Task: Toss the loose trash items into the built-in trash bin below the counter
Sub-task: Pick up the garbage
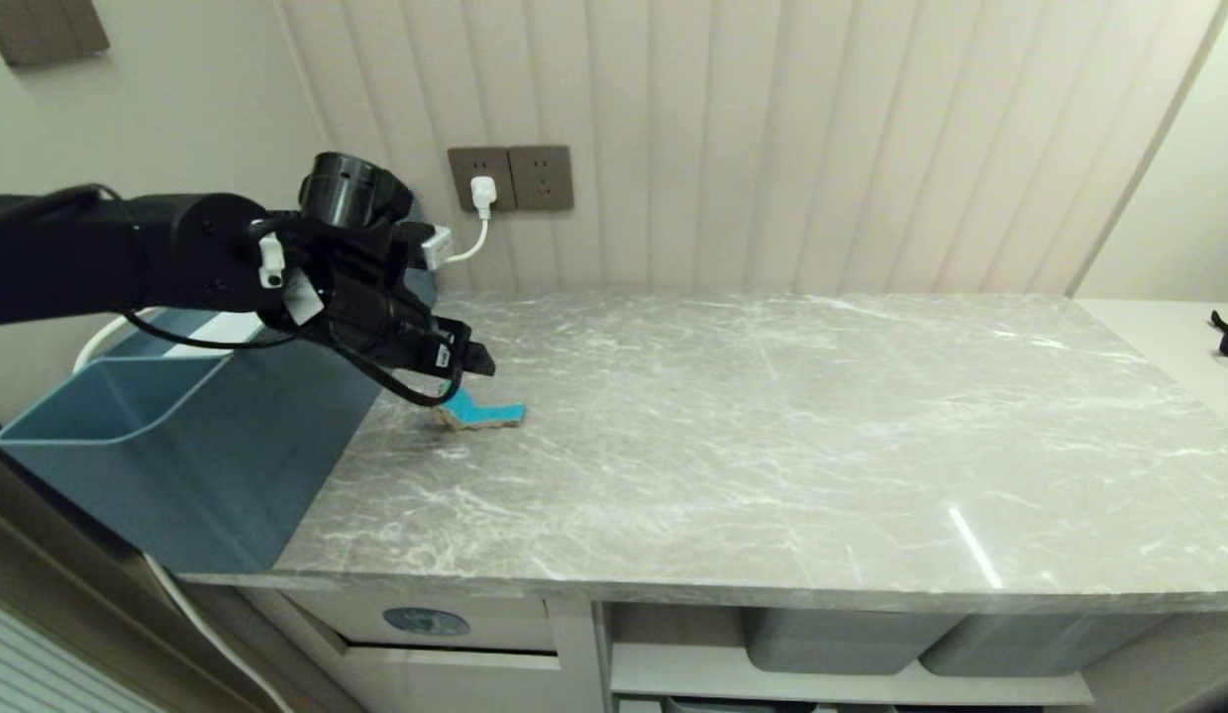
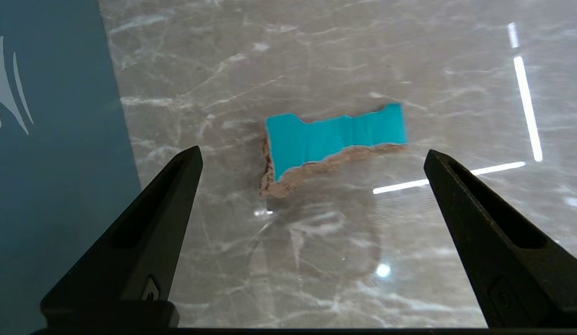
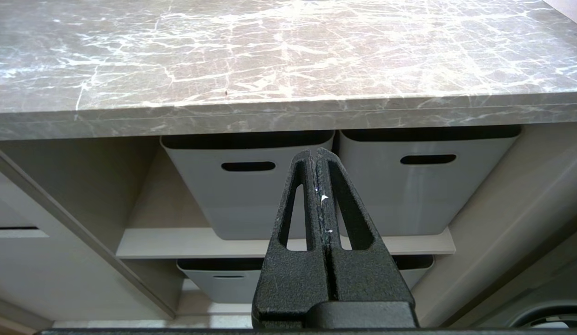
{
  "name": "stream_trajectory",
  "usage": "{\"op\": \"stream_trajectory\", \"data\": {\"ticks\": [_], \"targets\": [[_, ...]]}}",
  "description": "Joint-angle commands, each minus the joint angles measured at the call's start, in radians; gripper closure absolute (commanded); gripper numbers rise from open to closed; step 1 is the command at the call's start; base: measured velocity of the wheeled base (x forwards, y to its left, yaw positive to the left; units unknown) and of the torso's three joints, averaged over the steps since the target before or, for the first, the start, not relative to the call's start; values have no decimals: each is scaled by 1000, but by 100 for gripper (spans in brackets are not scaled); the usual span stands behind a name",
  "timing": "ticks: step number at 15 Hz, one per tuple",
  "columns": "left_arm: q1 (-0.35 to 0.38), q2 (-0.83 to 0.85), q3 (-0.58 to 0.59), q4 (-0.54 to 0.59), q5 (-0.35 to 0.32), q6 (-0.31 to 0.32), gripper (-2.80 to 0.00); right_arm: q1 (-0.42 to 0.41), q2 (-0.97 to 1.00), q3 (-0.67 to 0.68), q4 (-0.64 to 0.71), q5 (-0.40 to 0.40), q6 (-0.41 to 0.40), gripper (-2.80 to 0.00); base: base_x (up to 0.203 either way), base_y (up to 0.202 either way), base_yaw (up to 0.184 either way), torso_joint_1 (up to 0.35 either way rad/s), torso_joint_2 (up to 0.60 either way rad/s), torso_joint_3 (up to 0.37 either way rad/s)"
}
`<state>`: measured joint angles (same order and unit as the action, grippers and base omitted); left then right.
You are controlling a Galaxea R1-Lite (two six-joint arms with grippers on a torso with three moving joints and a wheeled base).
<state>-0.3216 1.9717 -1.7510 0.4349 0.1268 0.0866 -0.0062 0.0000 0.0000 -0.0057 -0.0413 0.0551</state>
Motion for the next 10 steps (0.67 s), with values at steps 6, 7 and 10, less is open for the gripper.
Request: {"op": "stream_trajectory", "data": {"ticks": [6, 7, 10], "targets": [[-7, 98, -12, -14, 14, -22, -280, 0, 0, 2, 0, 0, 0, 0, 0, 0, 0, 0, 0, 0], [-7, 106, -12, -13, 16, -50, -280, 0, 0, 2, 0, 0, 0, 0, 0, 0, 0, 0, 0, 0], [-7, 130, -25, -35, 75, -128, -280, 0, 0, 2, 0, 0, 0, 0, 0, 0, 0, 0, 0, 0]]}}
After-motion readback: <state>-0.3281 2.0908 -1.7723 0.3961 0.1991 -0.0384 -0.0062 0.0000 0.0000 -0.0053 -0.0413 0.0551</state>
